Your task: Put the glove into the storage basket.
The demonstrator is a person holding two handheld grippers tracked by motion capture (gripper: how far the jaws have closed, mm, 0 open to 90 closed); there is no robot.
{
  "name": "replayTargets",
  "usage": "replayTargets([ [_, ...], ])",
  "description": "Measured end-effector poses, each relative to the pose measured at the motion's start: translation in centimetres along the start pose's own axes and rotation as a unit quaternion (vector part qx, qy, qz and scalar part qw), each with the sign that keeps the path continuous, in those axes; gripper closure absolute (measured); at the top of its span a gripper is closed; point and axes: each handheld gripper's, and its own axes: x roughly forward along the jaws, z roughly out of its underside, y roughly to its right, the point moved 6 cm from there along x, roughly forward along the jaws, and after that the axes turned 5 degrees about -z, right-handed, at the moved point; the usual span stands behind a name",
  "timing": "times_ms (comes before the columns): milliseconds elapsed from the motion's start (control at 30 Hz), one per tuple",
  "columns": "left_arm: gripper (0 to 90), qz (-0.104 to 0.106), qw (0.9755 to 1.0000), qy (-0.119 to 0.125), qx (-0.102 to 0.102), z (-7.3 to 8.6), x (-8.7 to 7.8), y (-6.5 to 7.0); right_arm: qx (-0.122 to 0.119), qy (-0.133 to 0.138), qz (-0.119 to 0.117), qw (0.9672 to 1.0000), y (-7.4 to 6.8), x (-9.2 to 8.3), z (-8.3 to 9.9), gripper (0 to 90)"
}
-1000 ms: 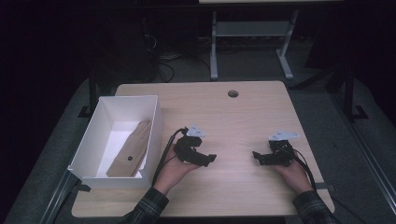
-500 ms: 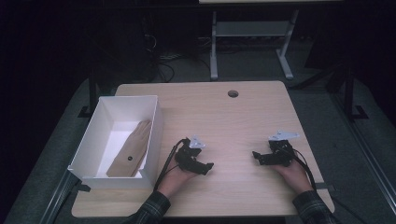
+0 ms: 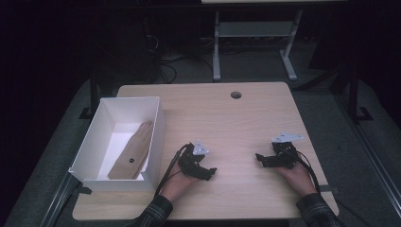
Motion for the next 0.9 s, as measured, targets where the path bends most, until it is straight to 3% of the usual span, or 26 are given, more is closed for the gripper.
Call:
replayTargets([
  [267,14.4,0.003,0.9997,0.023,0.009,0.35,0.06,0.12,0.000,0.000,0.000,1.0000,0.00,0.00,0.00,13.3],
  [900,14.3,0.005,0.9997,0.024,0.008,0.40,0.02,0.24,-0.001,0.001,0.000,1.0000,0.02,0.01,-0.02,13.3],
])
